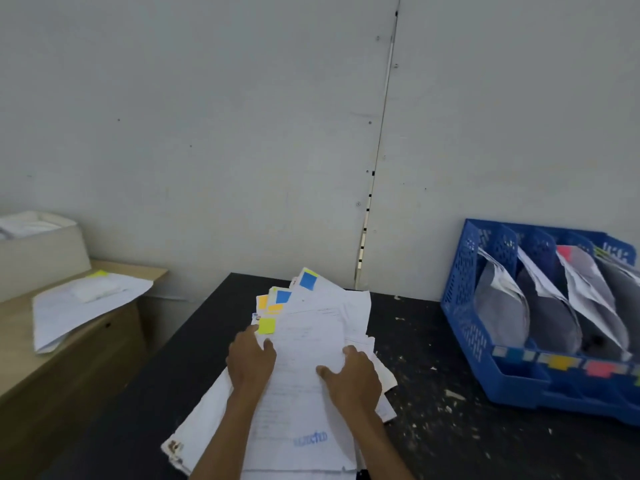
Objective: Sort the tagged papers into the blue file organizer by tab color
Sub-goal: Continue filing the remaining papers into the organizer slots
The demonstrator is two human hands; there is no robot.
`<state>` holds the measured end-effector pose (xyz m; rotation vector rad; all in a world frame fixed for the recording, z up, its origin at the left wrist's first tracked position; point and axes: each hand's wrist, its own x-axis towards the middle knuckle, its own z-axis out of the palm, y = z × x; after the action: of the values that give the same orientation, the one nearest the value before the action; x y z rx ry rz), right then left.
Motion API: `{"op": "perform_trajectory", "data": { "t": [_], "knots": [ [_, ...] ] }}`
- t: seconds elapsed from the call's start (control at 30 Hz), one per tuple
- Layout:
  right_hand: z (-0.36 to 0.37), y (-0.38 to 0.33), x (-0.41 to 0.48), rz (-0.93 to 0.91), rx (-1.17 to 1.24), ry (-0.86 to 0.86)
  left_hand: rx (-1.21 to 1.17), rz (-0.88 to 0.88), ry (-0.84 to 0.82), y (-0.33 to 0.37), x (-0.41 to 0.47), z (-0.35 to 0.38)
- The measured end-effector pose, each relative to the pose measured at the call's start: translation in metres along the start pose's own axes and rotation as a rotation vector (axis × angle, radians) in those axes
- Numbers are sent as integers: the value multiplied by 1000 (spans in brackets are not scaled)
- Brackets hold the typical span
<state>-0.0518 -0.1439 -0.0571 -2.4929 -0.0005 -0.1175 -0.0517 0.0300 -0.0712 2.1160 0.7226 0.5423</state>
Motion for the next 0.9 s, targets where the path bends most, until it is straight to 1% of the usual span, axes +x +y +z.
{"op": "perform_trajectory", "data": {
  "t": [0.1, 0.2, 0.43, 0.57, 0.67, 0.73, 0.83, 0.9],
  "knots": [
    [3, 2, -6, 25, 176, 58, -69, -17, 28, -4, 2, -1],
    [2, 7, -9, 25, 306, 122, -77, -23, 25, -5, 2, -1],
    [1, 18, -4, -56, 405, 203, -80, -2, 35, 1, -1, 0],
    [-3, 19, 4, -84, 464, 182, -68, -15, 25, 8, -3, 0],
    [-16, 14, 7, -155, 571, 169, -83, 35, 52, 15, -4, 0],
    [-37, 10, 8, -201, 634, 199, -119, 79, 64, 30, -7, 7],
    [-85, 11, 11, -278, 698, 287, -209, 201, 11, 72, -17, 30],
    [-121, 18, 15, -316, 717, 380, -245, 296, -35, 110, -29, 47]
  ]
}}
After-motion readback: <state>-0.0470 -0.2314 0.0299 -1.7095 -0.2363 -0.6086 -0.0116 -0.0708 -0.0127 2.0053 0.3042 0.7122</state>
